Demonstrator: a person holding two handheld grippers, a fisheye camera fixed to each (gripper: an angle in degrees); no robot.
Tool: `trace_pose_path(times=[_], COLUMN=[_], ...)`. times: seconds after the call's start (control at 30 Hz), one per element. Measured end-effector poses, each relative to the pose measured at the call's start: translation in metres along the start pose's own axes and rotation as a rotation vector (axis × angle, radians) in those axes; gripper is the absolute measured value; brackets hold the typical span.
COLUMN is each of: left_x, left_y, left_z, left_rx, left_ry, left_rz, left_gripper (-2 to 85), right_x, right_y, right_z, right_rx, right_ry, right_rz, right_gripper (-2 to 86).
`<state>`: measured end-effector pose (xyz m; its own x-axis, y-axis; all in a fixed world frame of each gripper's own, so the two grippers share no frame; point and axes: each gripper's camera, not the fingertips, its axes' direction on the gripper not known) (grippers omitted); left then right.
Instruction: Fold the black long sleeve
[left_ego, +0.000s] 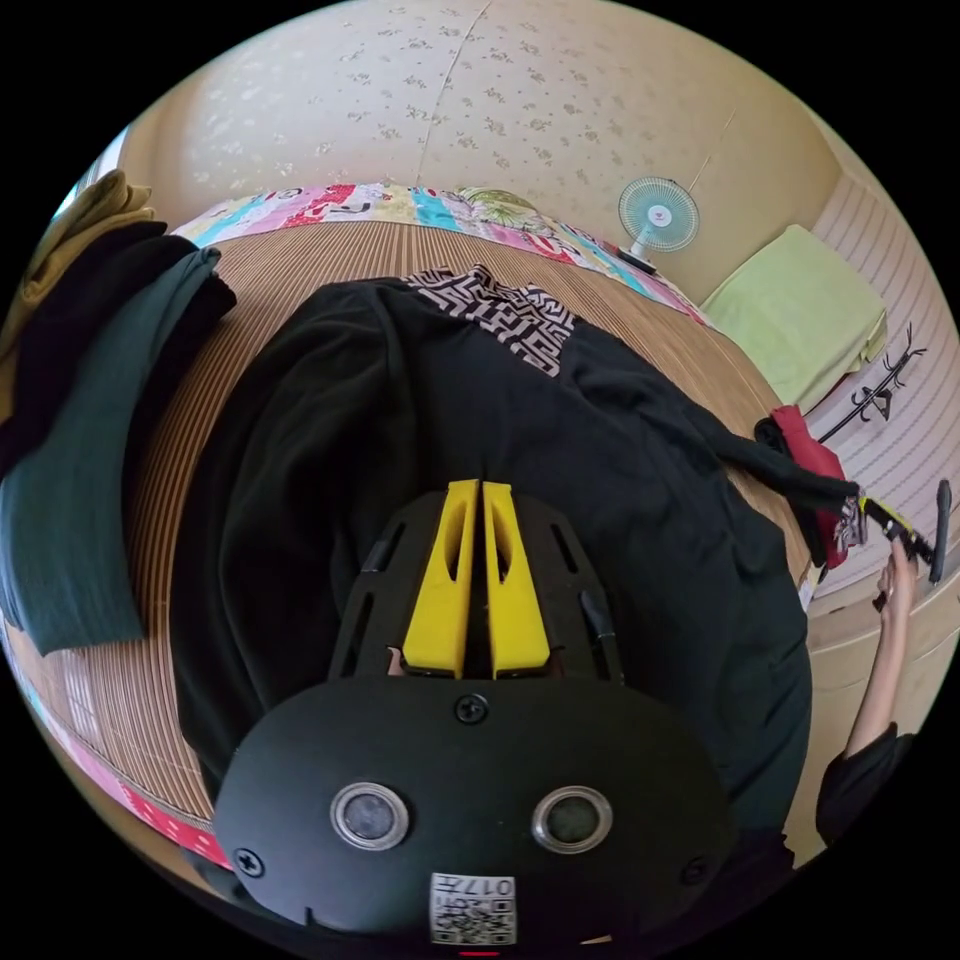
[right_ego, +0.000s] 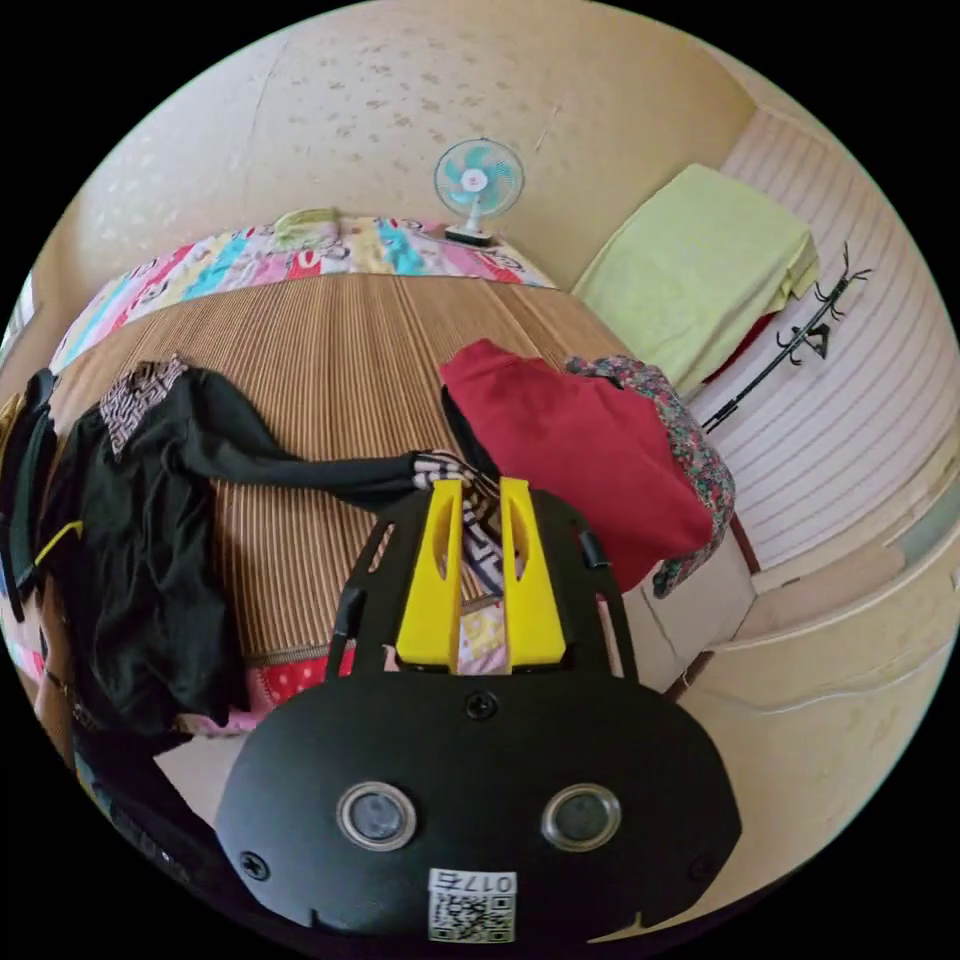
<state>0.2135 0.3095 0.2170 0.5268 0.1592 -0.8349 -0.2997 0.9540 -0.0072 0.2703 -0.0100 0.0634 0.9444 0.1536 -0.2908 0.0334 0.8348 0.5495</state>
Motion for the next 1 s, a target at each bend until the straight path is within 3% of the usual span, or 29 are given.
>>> trace_pose_path(times=[0.07, 0.17, 0.2, 0.3, 0.47, 0.6, 0.7, 0.8, 1.0], left_x=[-0.002, -0.007, -0.008, -0.009, -0.011, -0.008, -0.003, -0.009, -0.028], left_y=[0.001, 0.001, 0.001, 0.001, -0.002, -0.008, -0.008, 0.013, 0.084], left_z=[-0.006, -0.016, -0.021, -0.032, -0.052, -0.071, -0.086, -0.11, -0.193], left_rx=[0.0, -0.001, -0.001, -0.002, -0.003, -0.011, -0.039, -0.036, 0.116], left_ry=[-0.001, 0.01, 0.011, 0.007, 0.002, 0.026, 0.084, 0.183, 0.341], left_rz=[0.0, -0.006, -0.006, -0.005, -0.003, 0.03, 0.065, -0.048, -0.201], left_gripper=[-0.9, -0.9, -0.9, -0.9, -0.9, -0.8, -0.8, -0.7, -0.8], right_x=[0.015, -0.008, -0.032, -0.091, -0.097, -0.044, -0.015, -0.015, 0.014], right_y=[0.0, 0.047, 0.07, 0.129, 0.186, 0.179, 0.195, 0.225, 0.229], right_z=[-0.011, -0.025, -0.021, 0.015, 0.002, -0.025, -0.032, -0.001, -0.044], right_rx=[-0.005, 0.02, -0.006, -0.196, -0.159, -0.249, -0.273, -0.374, -0.279], right_ry=[-0.031, -0.321, -0.481, -0.67, -0.531, -0.644, -0.617, -0.549, -0.49], right_rz=[0.063, 0.035, -0.038, -0.154, -0.254, -0.241, -0.204, -0.215, -0.149], right_gripper=[13.0, 15.1, 15.3, 14.7, 5.5, 4.0, 3.7, 4.0, 6.0])
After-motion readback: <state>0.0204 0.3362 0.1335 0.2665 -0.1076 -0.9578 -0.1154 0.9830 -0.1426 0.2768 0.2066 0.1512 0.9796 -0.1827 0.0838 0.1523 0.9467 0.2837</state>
